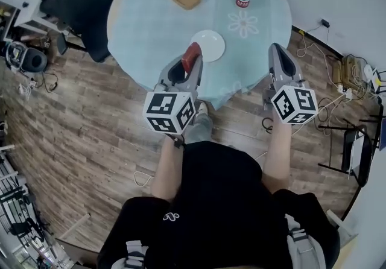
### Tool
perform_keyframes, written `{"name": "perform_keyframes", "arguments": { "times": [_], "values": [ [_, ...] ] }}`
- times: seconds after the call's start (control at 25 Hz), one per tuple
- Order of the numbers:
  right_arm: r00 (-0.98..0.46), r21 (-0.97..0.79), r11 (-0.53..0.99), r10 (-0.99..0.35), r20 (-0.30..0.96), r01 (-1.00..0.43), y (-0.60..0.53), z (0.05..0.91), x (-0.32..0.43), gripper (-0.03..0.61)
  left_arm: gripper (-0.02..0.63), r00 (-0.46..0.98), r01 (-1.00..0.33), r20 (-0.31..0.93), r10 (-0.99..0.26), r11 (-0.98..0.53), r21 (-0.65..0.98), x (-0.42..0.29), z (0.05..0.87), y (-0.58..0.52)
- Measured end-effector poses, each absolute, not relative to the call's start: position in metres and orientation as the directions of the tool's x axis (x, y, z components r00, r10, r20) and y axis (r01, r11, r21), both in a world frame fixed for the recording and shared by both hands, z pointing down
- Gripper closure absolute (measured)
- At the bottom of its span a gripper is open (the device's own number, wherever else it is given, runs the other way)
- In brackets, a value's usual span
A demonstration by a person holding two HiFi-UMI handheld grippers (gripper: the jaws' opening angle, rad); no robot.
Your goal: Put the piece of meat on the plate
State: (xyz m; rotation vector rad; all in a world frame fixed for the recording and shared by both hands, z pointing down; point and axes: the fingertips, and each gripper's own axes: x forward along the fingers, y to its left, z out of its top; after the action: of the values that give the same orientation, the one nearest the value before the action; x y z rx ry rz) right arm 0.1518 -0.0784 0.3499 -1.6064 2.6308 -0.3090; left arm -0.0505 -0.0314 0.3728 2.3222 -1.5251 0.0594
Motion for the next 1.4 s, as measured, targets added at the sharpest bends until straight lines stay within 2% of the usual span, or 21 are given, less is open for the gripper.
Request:
{"name": "perform_keyframes", "arguments": {
  "times": [0.32, 0.48, 0.6, 0.84, 1.0, 1.16, 1.4],
  "values": [
    [-0.558, -0.168, 0.537, -0.821, 0.12, -0.827, -0.168, 0.362, 0.052, 0.569, 0.522, 0.47, -0.851, 0.237, -0.85, -0.366, 0.376, -0.095, 0.4, -0.136],
    [-0.54, -0.187, 0.508, -0.81, 0.229, -0.841, -0.187, 0.399, 0.052, 0.569, 0.522, 0.509, -0.822, 0.274, -0.816, -0.365, 0.437, -0.086, 0.428, -0.152],
    [-0.508, -0.214, 0.464, -0.82, 0.265, -0.86, -0.203, 0.412, 0.065, 0.569, 0.522, 0.544, -0.804, 0.327, -0.773, -0.369, 0.466, -0.074, 0.452, -0.164],
    [-0.505, -0.254, 0.442, -0.807, 0.307, -0.861, -0.218, 0.436, 0.073, 0.569, 0.522, 0.697, -0.704, 0.502, -0.513, -0.353, 0.617, -0.045, 0.531, -0.163],
    [-0.506, -0.297, 0.42, -0.793, 0.339, -0.857, -0.211, 0.456, 0.076, 0.569, 0.522, 0.779, -0.623, 0.526, -0.342, -0.321, 0.713, -0.028, 0.576, -0.162],
    [-0.53, -0.329, 0.427, -0.764, 0.367, -0.842, -0.203, 0.475, 0.071, 0.569, 0.522, 0.785, -0.62, 0.576, -0.229, -0.276, 0.734, -0.022, 0.614, -0.173],
    [-0.528, -0.34, 0.415, -0.754, 0.39, -0.844, -0.202, 0.484, 0.077, 0.569, 0.522, 0.789, -0.614, 0.597, -0.145, -0.175, 0.769, -0.019, 0.648, -0.179]
  ]
}}
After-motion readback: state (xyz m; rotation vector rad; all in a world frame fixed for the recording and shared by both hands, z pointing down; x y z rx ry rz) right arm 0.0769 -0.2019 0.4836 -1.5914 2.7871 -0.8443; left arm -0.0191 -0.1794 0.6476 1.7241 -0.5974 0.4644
